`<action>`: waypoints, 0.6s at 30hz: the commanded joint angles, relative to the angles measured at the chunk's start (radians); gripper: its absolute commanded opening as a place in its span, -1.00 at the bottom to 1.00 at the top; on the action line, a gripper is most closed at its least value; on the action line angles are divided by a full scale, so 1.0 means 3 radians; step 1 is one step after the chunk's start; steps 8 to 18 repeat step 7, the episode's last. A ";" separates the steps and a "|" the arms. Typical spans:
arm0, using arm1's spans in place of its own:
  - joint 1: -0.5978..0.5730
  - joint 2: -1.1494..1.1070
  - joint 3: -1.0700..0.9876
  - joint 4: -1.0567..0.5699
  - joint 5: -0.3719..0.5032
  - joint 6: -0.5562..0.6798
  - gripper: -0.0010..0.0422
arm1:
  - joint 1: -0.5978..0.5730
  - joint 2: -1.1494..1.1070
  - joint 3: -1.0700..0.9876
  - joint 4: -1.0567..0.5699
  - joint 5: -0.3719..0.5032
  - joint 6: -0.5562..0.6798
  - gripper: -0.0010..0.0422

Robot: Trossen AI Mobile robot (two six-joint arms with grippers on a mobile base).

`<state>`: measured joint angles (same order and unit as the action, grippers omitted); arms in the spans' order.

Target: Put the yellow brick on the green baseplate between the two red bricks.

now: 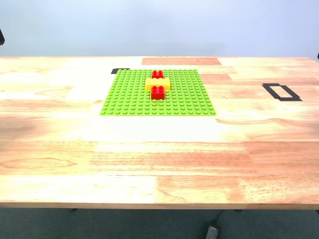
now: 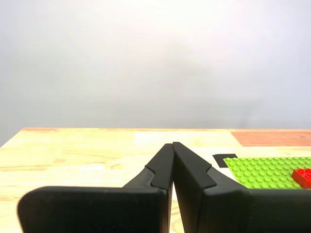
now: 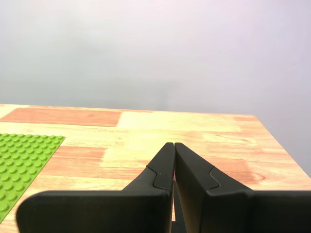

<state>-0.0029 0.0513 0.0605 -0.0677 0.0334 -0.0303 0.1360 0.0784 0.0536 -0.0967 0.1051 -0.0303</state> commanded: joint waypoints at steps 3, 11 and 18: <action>0.0000 0.0000 -0.0010 0.0004 0.0000 0.0010 -0.96 | 0.0001 0.0000 0.0001 0.0001 0.0000 0.0000 -0.96; 0.0000 0.0000 -0.0017 0.0001 0.0000 0.0095 -0.96 | 0.0000 0.0000 0.0001 0.0000 0.0000 0.0001 -0.96; 0.0000 0.0000 -0.0017 0.0001 0.0000 0.0095 -0.96 | 0.0000 0.0000 0.0001 0.0000 0.0000 0.0001 -0.96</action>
